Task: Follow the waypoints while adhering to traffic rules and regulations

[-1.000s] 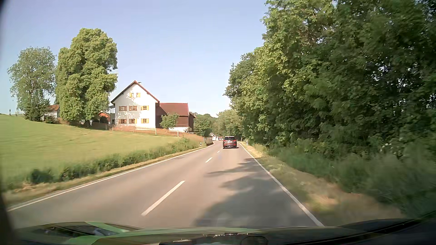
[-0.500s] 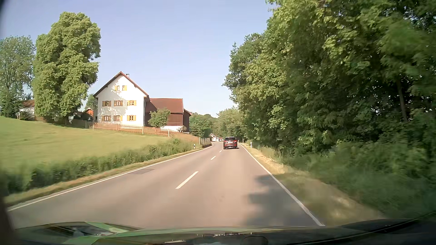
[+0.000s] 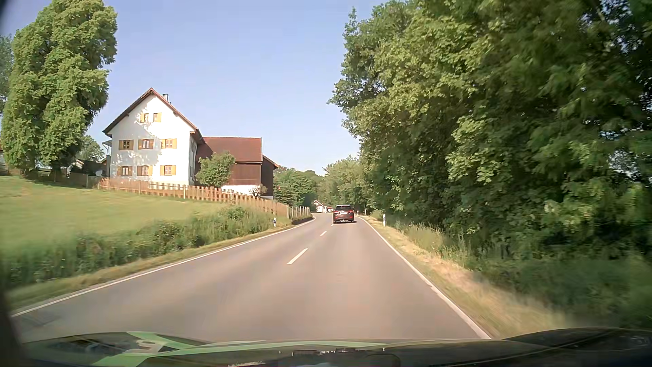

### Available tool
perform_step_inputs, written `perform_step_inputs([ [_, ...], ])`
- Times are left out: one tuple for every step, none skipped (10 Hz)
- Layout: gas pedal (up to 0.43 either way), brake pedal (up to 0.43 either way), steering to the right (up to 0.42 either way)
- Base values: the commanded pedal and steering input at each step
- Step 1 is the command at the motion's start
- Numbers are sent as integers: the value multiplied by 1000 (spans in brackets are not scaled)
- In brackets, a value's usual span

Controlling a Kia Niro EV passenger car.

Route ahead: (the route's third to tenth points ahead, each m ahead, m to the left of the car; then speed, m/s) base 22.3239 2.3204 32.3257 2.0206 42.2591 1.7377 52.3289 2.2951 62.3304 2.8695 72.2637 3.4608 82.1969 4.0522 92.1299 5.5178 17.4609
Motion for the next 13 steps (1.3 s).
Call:
perform_step_inputs([
  [79,0,-3],
  [79,0,-3],
  [79,0,-3],
  [87,0,-3],
  [87,0,-2],
  [79,0,-2],
  [28,0,-2],
  [0,0,-2],
  [0,0,-2],
  [0,0,-2],
  [0,0,-2],
  [20,0,-2],
  [67,0,-2],
])
